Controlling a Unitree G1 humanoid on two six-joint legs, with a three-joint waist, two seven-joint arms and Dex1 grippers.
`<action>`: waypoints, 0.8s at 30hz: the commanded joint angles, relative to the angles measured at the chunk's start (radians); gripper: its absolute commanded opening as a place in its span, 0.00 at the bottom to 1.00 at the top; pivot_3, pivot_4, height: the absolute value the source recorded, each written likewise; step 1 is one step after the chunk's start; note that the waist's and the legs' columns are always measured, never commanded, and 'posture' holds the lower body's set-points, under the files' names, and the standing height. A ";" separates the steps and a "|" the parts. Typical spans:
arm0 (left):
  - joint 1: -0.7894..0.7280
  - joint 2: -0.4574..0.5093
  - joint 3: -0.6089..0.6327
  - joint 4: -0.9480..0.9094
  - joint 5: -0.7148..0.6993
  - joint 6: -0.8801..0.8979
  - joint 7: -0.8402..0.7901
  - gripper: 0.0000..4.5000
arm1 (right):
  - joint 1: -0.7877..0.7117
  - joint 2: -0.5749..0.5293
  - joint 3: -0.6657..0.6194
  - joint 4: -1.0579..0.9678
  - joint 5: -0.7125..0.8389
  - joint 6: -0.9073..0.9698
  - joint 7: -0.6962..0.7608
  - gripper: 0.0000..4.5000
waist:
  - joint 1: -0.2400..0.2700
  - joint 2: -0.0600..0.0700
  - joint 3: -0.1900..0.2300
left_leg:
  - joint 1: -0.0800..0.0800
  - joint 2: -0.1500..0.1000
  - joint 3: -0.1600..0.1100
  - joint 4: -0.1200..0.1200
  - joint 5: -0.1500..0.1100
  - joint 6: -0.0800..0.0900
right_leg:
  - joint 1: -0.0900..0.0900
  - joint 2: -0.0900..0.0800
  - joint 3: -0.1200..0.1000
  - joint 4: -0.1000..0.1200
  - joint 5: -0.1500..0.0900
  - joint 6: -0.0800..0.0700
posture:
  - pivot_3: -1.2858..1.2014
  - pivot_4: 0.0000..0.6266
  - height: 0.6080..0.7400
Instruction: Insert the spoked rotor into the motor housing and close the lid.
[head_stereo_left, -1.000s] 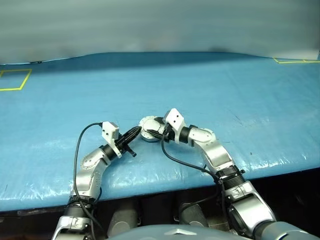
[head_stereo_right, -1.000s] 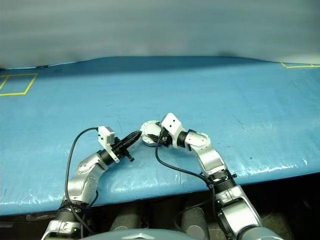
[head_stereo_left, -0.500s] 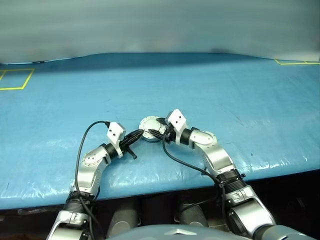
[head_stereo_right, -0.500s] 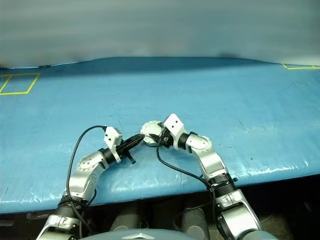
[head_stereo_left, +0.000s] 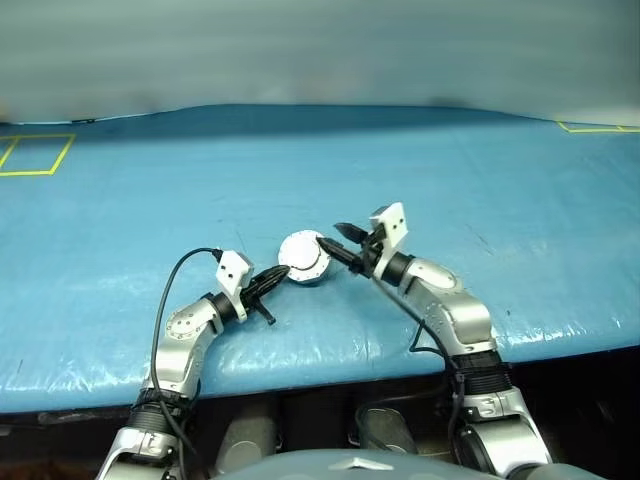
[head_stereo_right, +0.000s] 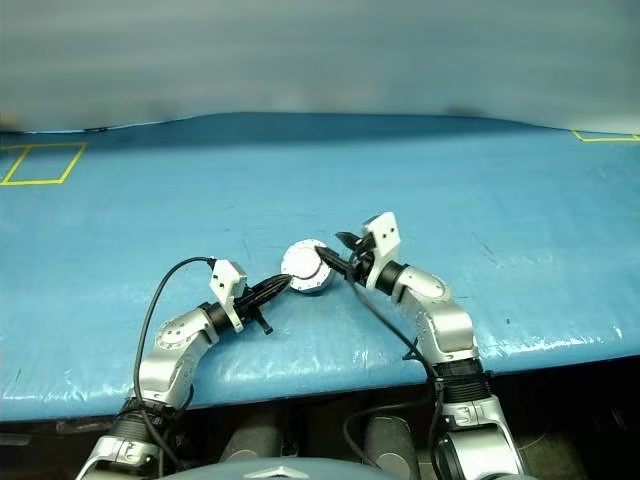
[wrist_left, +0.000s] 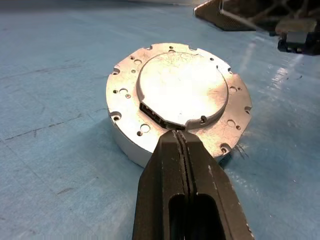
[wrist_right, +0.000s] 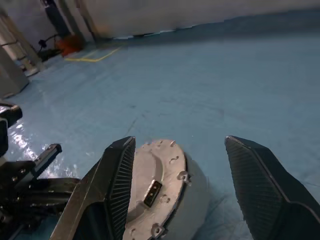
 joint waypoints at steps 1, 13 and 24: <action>0.008 -0.009 -0.036 0.030 0.024 0.022 -0.006 0.00 | -0.029 -0.021 -0.115 0.028 0.141 0.206 -0.043 0.66 | 0.003 0.000 0.000 | 0.000 0.000 0.000 0.000 0.000 0.000 | 0.000 0.000 0.000 0.000 0.000 0.000 | 0.52 0.24 1.00; 0.010 -0.015 -0.037 0.036 0.035 0.009 0.001 0.00 | -0.024 0.044 -0.150 0.168 0.263 0.394 -0.033 0.66 | 0.002 0.000 0.000 | -0.001 0.000 0.000 0.000 0.000 0.001 | -0.001 0.000 -0.001 0.000 -0.001 -0.001 | 0.52 0.24 1.00; 0.024 -0.009 -0.032 0.024 0.034 0.005 0.012 0.00 | -0.054 0.084 -0.183 0.250 0.301 0.420 -0.025 0.39 | -0.001 0.000 0.000 | -0.001 0.000 0.000 -0.001 0.000 0.001 | -0.001 0.001 -0.001 0.000 -0.001 -0.001 | 0.52 0.24 1.00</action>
